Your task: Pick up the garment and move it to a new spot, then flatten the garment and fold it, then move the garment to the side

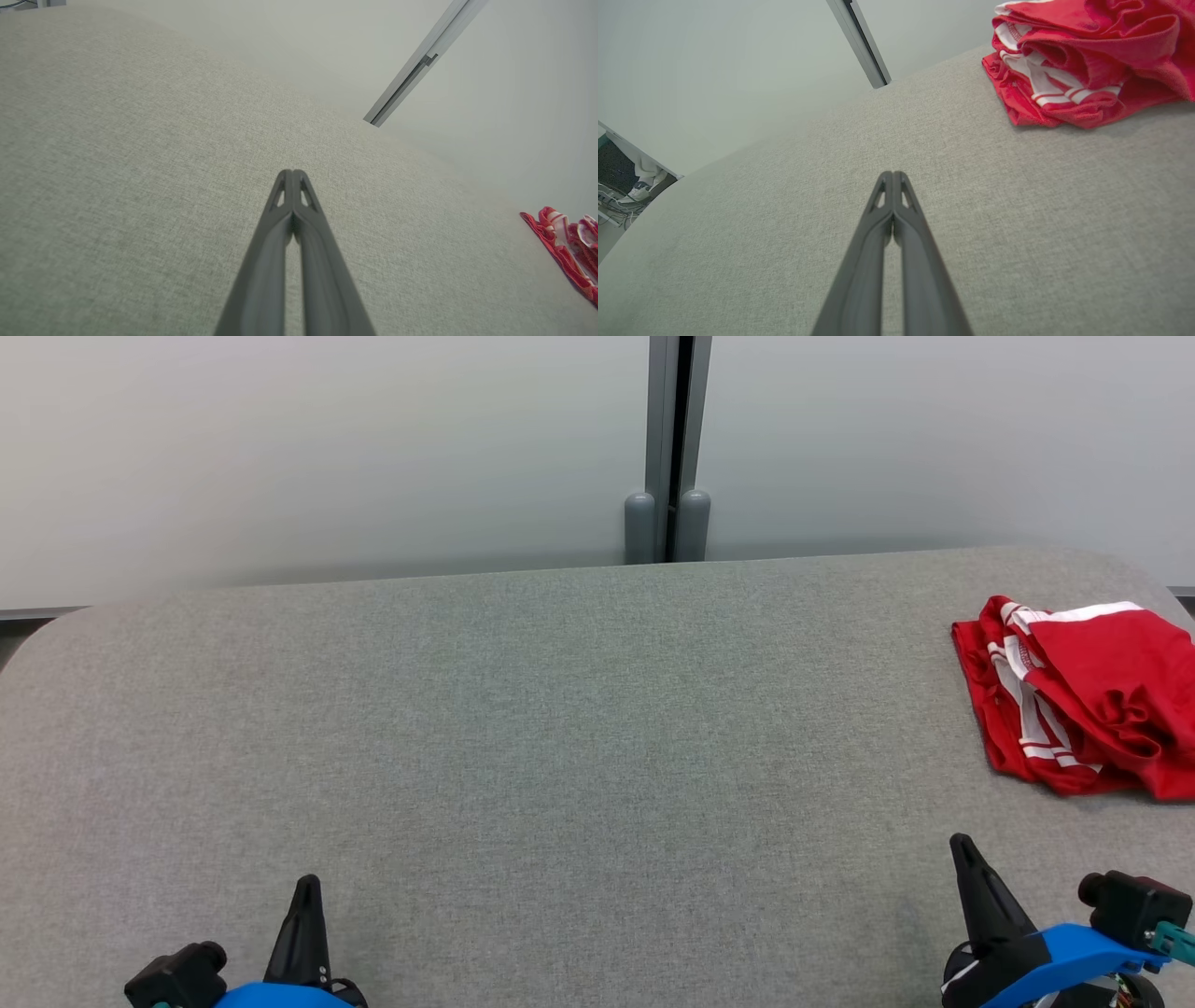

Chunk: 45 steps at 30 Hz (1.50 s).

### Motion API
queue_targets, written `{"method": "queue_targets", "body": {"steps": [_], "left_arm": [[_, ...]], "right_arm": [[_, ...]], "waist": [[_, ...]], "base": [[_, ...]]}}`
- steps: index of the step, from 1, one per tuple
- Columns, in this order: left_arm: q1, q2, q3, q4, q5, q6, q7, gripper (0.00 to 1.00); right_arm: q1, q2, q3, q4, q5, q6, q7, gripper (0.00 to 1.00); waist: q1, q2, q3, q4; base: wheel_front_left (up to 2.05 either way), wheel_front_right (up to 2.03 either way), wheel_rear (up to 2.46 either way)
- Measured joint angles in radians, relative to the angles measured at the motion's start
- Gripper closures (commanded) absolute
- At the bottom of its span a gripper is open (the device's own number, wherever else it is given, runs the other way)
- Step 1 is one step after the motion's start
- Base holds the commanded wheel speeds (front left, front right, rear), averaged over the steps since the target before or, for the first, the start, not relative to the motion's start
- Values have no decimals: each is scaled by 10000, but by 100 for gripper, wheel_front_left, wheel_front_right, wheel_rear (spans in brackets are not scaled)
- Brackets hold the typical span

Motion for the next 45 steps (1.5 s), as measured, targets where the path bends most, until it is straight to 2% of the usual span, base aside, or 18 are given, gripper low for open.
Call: {"method": "queue_targets", "body": {"steps": [22, 45], "left_arm": [[-347, -173, 545, -353, -2951, -96, 871, 100], [-651, -311, 1018, -646, -5386, -184, 1576, 100]], "right_arm": [[-247, 2, -102, 46, 3405, 0, 278, 100], [-535, 4, -190, 94, 6172, -2, 500, 100]], "waist": [[0, 0, -62, 57], [-1, 0, -126, 114]], "base": [[0, 0, 0], [0, 0, 0]]}}
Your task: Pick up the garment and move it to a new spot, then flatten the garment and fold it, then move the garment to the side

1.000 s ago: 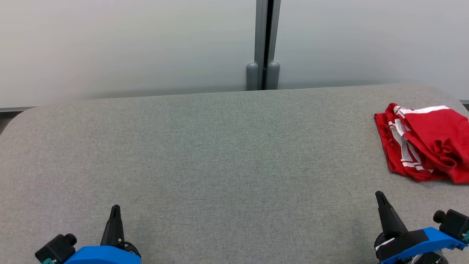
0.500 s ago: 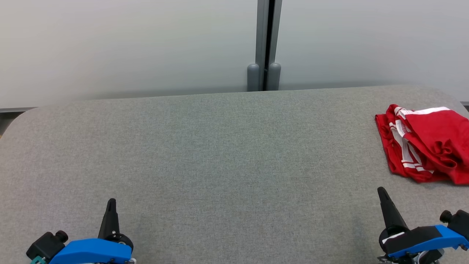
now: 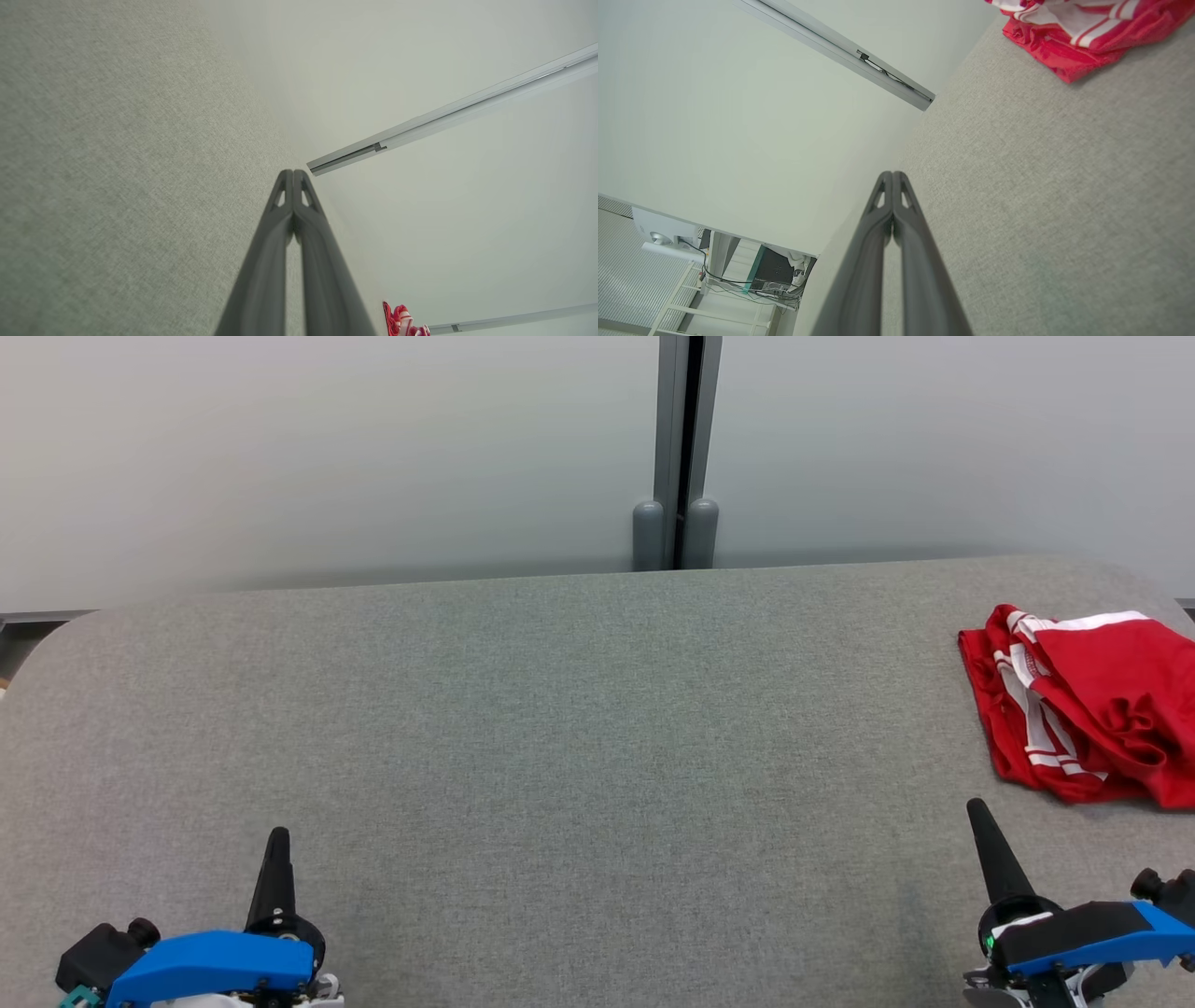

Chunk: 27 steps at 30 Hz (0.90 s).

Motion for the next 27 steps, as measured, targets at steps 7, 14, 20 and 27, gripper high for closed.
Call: {"method": "queue_targets", "body": {"steps": [7, 14, 20, 27], "left_arm": [[-88, -36, 121, -81, -642, -27, 178, 100], [-184, -73, 247, -153, -1248, -61, 351, 100], [-224, -96, 336, -211, -1735, -81, 514, 100], [-300, -127, 437, -282, -2266, -94, 662, 100]], "right_arm": [[-51, -2, -25, 12, 744, 0, 42, 100], [-123, -2, -44, 21, 1444, 0, 117, 100], [-159, -2, -61, 29, 1996, 0, 178, 100], [-242, -2, -81, 40, 2614, 0, 213, 100]], "waist": [[0, 0, -20, 18], [0, 0, -39, 35], [0, 0, -56, 51], [-2, 0, -76, 68]], "base": [[0, 0, 0], [0, 0, 0], [0, 0, 0], [0, 0, 0]]}}
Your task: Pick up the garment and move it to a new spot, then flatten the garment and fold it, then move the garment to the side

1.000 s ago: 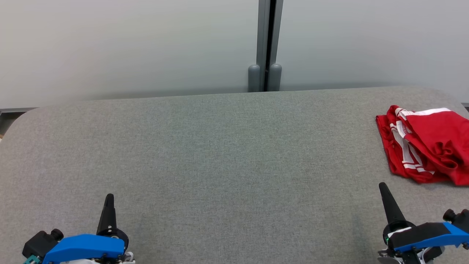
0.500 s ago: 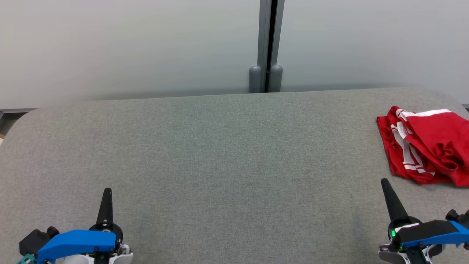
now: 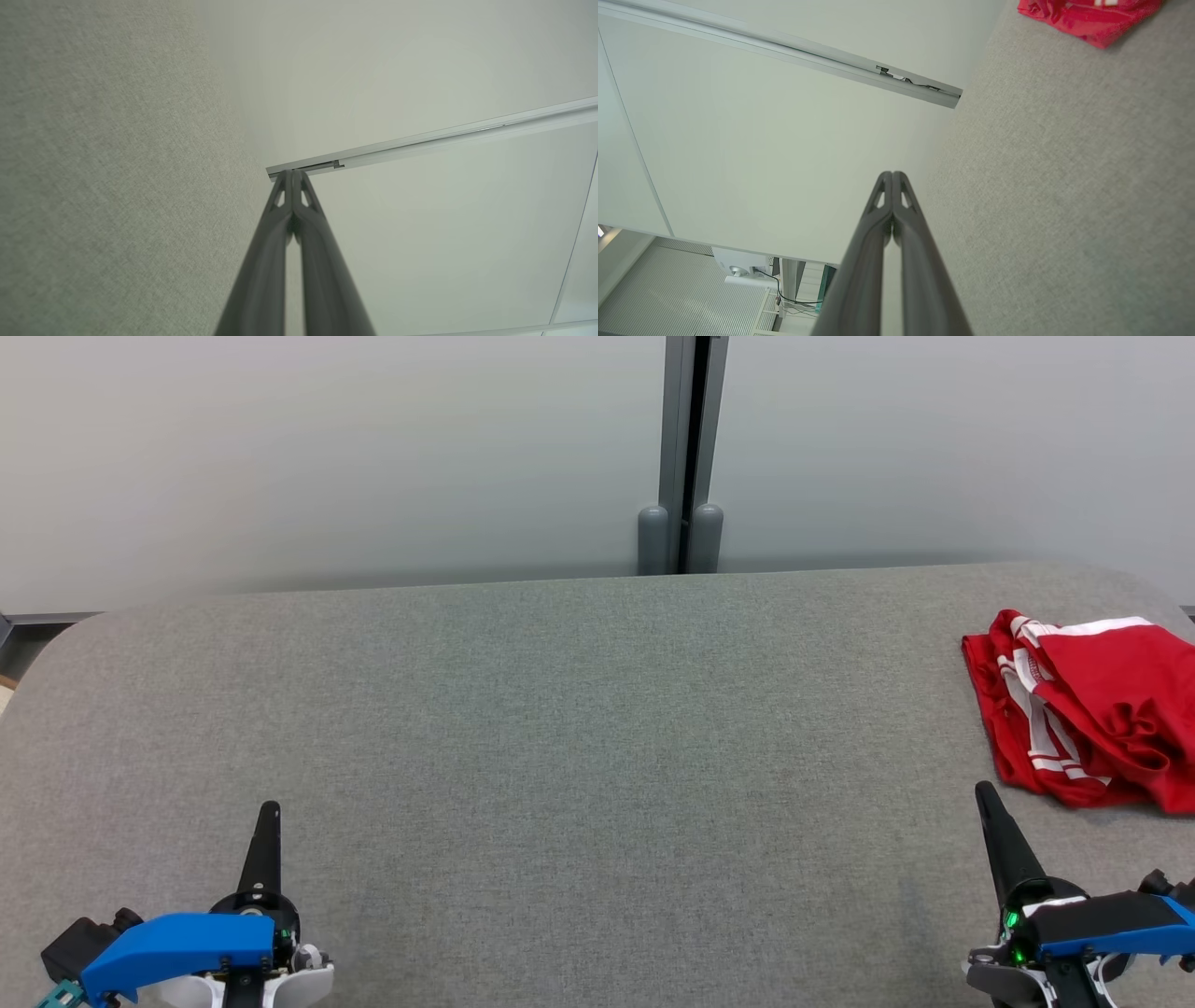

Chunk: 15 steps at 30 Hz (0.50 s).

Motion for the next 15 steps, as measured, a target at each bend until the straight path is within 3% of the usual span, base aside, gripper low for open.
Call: {"method": "queue_targets", "body": {"steps": [15], "left_arm": [[-146, -69, 205, -125, -1066, -42, 305, 100]], "right_arm": [[-116, 0, -33, 21, 1216, 0, 96, 100]], "waist": [[0, 0, -42, 38]], "base": [[0, 0, 0]]}}
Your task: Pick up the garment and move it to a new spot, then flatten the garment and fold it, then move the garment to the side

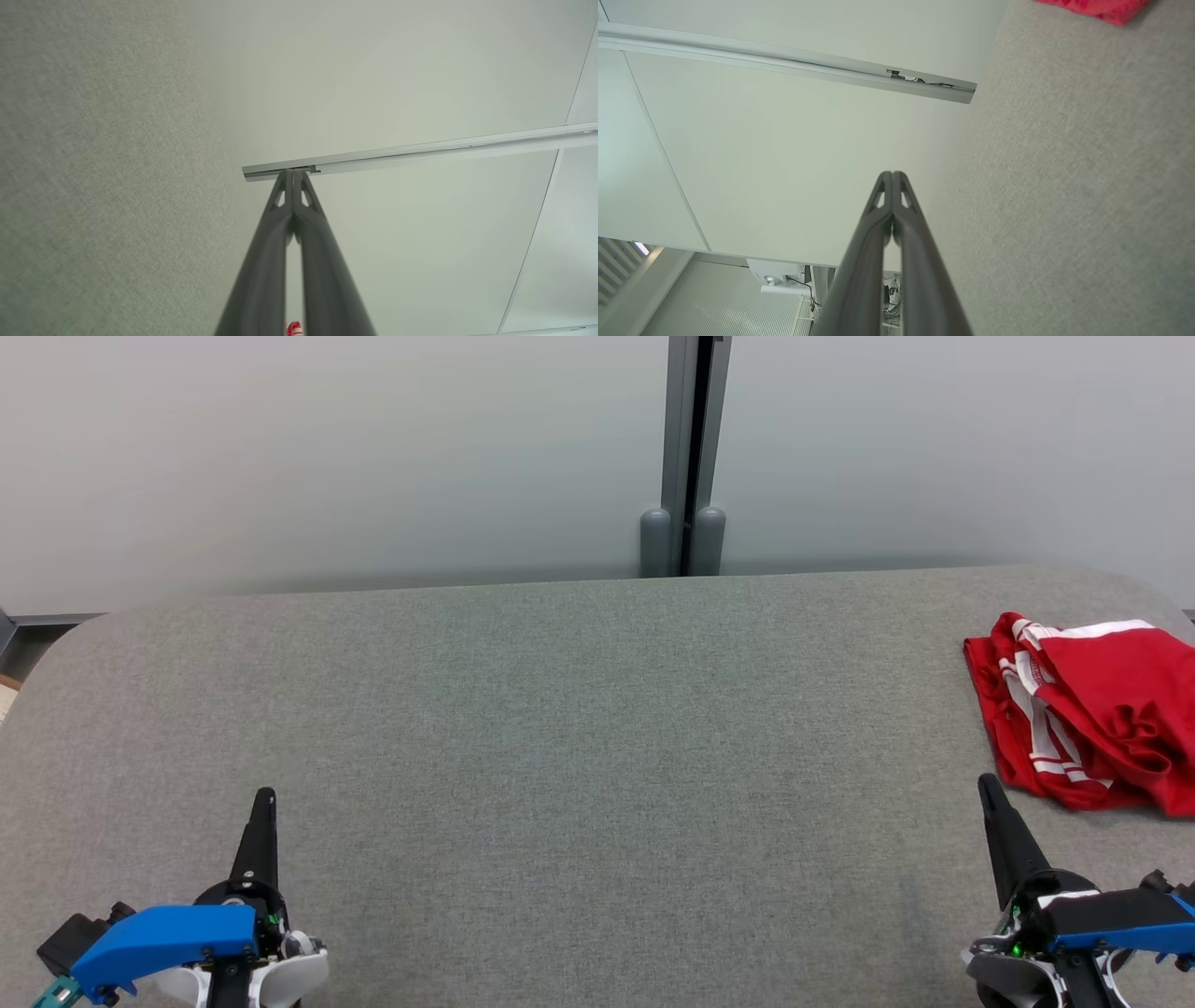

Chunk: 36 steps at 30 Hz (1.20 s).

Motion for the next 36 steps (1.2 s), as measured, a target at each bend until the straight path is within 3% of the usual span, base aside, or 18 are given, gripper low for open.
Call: {"method": "queue_targets", "body": {"steps": [24, 36], "left_arm": [[-167, -71, 282, -178, -1459, -71, 431, 100], [-189, -75, 286, -182, -1480, -86, 435, 100]], "right_arm": [[-138, 0, -54, 29, 1678, 0, 157, 100], [-151, 0, -56, 31, 1716, 0, 159, 100]], "waist": [[0, 0, -67, 60], [0, 0, -68, 60]], "base": [[0, 0, 0], [0, 0, 0]]}}
